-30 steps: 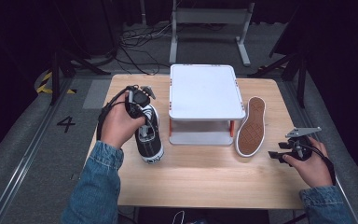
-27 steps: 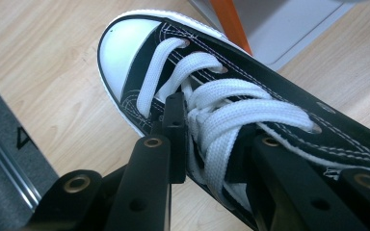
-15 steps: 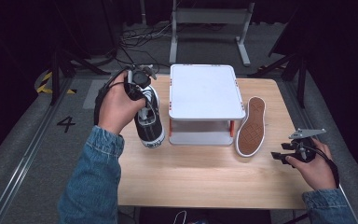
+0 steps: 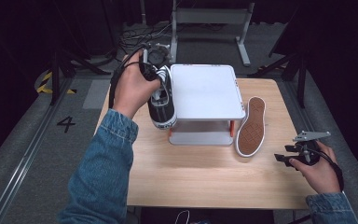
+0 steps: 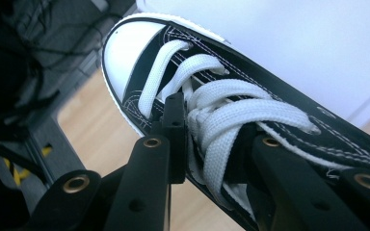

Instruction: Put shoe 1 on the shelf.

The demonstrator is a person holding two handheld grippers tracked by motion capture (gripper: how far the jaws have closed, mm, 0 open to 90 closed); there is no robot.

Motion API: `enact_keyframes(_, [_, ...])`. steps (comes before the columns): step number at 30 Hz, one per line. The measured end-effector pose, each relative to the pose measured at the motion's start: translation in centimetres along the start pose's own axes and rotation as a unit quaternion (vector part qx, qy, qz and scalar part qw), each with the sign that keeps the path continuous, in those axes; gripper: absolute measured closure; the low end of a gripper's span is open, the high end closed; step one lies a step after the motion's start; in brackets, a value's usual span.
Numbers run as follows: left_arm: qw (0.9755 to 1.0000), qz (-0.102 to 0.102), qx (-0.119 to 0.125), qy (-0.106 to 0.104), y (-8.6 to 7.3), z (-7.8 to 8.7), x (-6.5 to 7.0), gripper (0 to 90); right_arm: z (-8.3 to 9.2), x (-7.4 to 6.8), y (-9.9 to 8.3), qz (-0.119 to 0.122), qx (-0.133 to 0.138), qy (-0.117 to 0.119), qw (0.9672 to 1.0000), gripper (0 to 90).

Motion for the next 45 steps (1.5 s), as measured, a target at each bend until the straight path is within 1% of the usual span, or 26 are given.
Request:
enact_keyframes(2, [0.9999, -0.007, 0.013, 0.001, 1.0, -0.6, 0.0, 76.7, 0.1, 0.0, -0.2, 0.0, -0.001, 0.0, 1.0, 39.5])
enact_keyframes(4, [0.9999, -0.011, 0.013, 0.001, 1.8, -1.3, 0.1, 76.8, 0.3, 0.1, -0.4, 0.0, 0.0, -0.003, 1.0, 39.5])
enact_keyframes(6, [0.9998, -0.019, 0.007, -0.002, 2.6, -1.8, 0.3, 76.8, 0.6, 0.3, -0.6, -0.005, 0.002, -0.005, 1.0, 39.5])
enact_keyframes(8, [0.9997, -0.024, 0.007, -0.006, 3.4, -2.3, 0.6, 76.8, 0.8, 0.4, -0.7, -0.008, 0.003, -0.008, 0.9999, 39.5])
enact_keyframes(12, [0.9991, -0.038, 0.017, -0.01, 4.8, -3.4, 1.0, 76.7, 1.0, 0.5, -1.0, -0.011, 0.003, -0.008, 0.9999, 39.5])
enact_keyframes(14, [0.9988, -0.045, 0.02, -0.006, 5.4, -4.2, 1.3, 76.8, 1.0, 0.5, -1.0, -0.01, 0.004, -0.008, 0.9999, 39.5])
enact_keyframes(18, [0.9985, -0.053, 0.013, 0.004, 6.3, -5.6, 1.6, 76.8, 0.9, 0.4, -1.0, -0.012, 0.006, -0.003, 0.9999, 39.5])
enact_keyframes(20, [0.998, -0.061, 0.013, 0.01, 6.8, -6.3, 1.7, 76.8, 0.9, 0.4, -1.0, -0.012, 0.006, -0.002, 0.9999, 39.5])
enact_keyframes(21, [0.9974, -0.069, 0.015, 0.013, 7.1, -6.7, 1.9, 76.7, 0.9, 0.4, -1.0, -0.012, 0.007, -0.001, 0.9999, 39.5])
enact_keyframes(23, [0.9969, -0.075, 0.017, 0.014, 7.3, -7.4, 2.2, 76.7, 0.9, 0.5, -1.0, -0.013, 0.008, 0.0, 0.9999, 39.5])
enact_keyframes(25, [0.9971, -0.074, 0.013, 0.011, 7.5, -7.8, 2.6, 76.6, 0.9, 0.6, -1.0, -0.014, 0.011, 0.002, 0.9998, 39.5])
enact_keyframes(27, [0.9973, -0.072, 0.012, 0.009, 7.7, -8.2, 2.9, 76.7, 1.0, 0.4, -0.9, -0.02, 0.018, 0.011, 0.9996, 39.5])
enact_keyframes(29, [0.9971, -0.076, 0.008, 0.008, 7.8, -8.5, 3.1, 76.7, 1.0, 0.4, -0.8, -0.018, 0.019, 0.012, 0.9996, 39.5])
enact_keyframes(30, [0.9965, -0.083, 0.003, 0.011, 7.8, -8.7, 3.2, 76.7, 1.0, 0.4, -0.8, -0.017, 0.019, 0.012, 0.9996, 39.5])
enact_keyframes(32, [0.9957, -0.091, -0.003, 0.018, 7.9, -9.0, 3.4, 76.7, 0.9, 0.3, -0.8, -0.019, 0.019, 0.016, 0.9995, 39.4])
enact_keyframes(34, [0.995, -0.097, -0.007, 0.023, 7.9, -9.4, 3.5, 76.6, 0.9, 0.3, -0.8, -0.02, 0.019, 0.017, 0.9995, 39.4])
enact_keyframes(36, [0.9949, -0.098, -0.009, 0.022, 7.8, -9.7, 3.6, 76.5, 1.0, 0.3, -0.8, -0.02, 0.022, 0.018, 0.9994, 39.4])
enact_keyframes(37, [0.9951, -0.097, -0.01, 0.016, 7.7, -9.9, 3.6, 76.3, 1.0, 0.3, -0.8, -0.02, 0.022, 0.018, 0.9994, 39.4])
enact_keyframes(38, [0.9953, -0.096, -0.006, 0.001, 7.6, -10.2, 3.8, 75.0, 1.0, 0.3, -0.7, -0.021, 0.023, 0.02, 0.9993, 39.4])
enact_keyframes(39, [0.9957, -0.09, 0.004, -0.017, 7.5, -10.4, 3.9, 70.6, 1.0, 0.3, -0.7, -0.02, 0.024, 0.02, 0.9993, 39.4])
enact_keyframes(40, [0.9969, -0.075, 0.006, -0.022, 7.5, -10.5, 3.9, 65.4, 0.9, 0.2, -0.7, -0.021, 0.024, 0.022, 0.9992, 39.3])
enact_keyframes(41, [0.9982, -0.056, 0.007, -0.02, 7.4, -10.3, 3.8, 58.7, 0.9, 0.3, -0.7, -0.021, 0.024, 0.022, 0.9992, 39.3])
enact_keyframes(42, [0.9989, -0.043, 0.006, -0.02, 7.3, -10.0, 3.6, 53.0, 0.9, 0.3, -0.7, -0.021, 0.024, 0.023, 0.9992, 39.3])
enact_keyframes(43, [0.9991, -0.033, 0.014, -0.025, 7.2, -9.5, 3.4, 47.9, 0.8, 0.3, -0.7, -0.021, 0.023, 0.022, 0.9993, 39.3])
enact_keyframes(45, [0.9992, -0.018, 0.028, -0.022, 7.1, -8.6, 3.0, 38.9, 0.8, 0.2, -0.6, -0.02, 0.023, 0.023, 0.9992, 39.3])
Point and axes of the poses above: each handheld gripper's, and its own axes: z roughly backward along the jaws, y roughly out of its top, x roughly to its right, the point moved 6 cm from there along -z, roughly forward along the jaws, and after that the axes turned 8 degrees about x, right-handed, at the moved point
